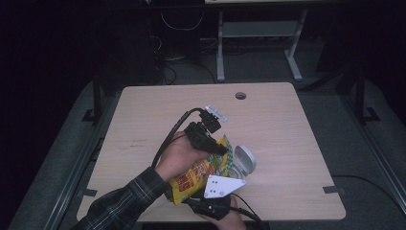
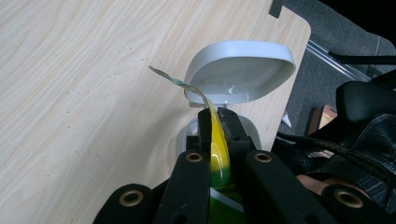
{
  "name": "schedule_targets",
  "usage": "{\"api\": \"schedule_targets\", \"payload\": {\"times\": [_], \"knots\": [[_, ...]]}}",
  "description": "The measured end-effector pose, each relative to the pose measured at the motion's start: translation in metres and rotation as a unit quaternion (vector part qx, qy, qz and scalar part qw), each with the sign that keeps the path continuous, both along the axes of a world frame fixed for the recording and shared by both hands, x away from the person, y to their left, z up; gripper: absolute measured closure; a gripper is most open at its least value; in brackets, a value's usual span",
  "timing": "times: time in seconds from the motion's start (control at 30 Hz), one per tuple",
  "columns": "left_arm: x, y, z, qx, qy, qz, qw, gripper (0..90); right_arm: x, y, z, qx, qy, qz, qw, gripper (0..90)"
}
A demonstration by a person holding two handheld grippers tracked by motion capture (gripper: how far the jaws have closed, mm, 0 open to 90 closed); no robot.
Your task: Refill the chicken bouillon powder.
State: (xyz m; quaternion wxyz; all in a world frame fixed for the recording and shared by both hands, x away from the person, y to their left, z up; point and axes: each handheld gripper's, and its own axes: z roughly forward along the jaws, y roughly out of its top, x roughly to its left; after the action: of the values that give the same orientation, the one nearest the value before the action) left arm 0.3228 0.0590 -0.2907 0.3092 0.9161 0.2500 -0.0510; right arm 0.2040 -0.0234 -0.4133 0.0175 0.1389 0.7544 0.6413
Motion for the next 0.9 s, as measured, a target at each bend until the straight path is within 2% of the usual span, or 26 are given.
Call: {"api": "schedule_targets", "payload": {"times": [0.9], "knots": [[0.0004,0.0015,0.001,0.001,-0.002,0.008,1.0,89.9,0.0001,0.0014,0.0016,0.002,-0.001,0.002,1.0,89.9]]}}
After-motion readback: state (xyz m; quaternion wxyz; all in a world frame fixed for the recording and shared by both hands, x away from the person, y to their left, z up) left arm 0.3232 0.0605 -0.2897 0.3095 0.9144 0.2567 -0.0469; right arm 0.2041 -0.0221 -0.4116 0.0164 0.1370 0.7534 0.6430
